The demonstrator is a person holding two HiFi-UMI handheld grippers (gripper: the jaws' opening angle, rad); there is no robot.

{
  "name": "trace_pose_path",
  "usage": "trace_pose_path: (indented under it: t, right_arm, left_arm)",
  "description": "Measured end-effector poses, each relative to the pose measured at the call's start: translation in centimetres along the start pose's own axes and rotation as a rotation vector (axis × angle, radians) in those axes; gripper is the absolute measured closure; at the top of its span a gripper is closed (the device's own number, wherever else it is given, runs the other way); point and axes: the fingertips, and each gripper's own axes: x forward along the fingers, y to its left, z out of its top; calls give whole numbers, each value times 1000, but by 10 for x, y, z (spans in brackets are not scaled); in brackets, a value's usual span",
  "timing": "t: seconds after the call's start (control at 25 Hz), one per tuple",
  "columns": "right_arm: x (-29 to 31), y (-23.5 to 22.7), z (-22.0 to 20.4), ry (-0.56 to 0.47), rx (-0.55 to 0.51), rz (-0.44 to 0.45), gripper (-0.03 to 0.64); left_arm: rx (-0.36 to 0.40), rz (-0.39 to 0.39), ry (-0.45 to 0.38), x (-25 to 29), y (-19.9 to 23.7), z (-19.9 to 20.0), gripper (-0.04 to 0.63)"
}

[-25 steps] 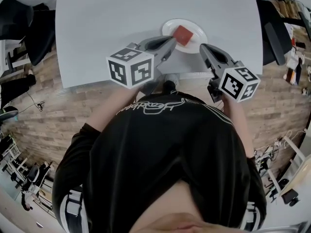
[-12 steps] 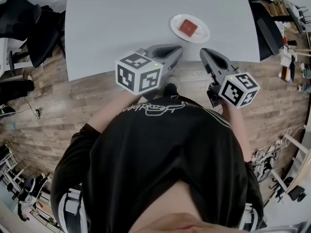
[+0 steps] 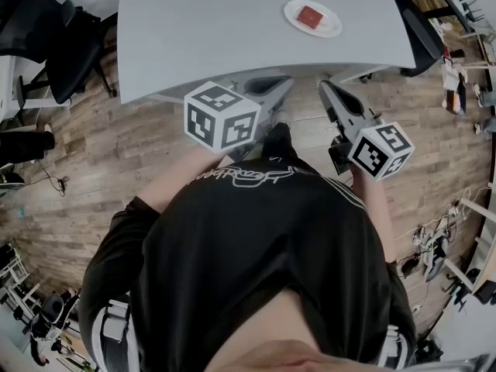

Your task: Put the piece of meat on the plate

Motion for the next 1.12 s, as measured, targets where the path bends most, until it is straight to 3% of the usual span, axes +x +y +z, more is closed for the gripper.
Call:
trace_pose_path:
  t: [0.6, 1.12]
  right_arm:
    - [-59, 116, -82, -15, 35, -13, 611]
    - [-79, 131, -102, -33, 73, -47, 611]
  left_arm:
    - [38, -34, 30, -98, -74, -77, 588]
    - [42, -57, 67, -110, -90, -100, 588]
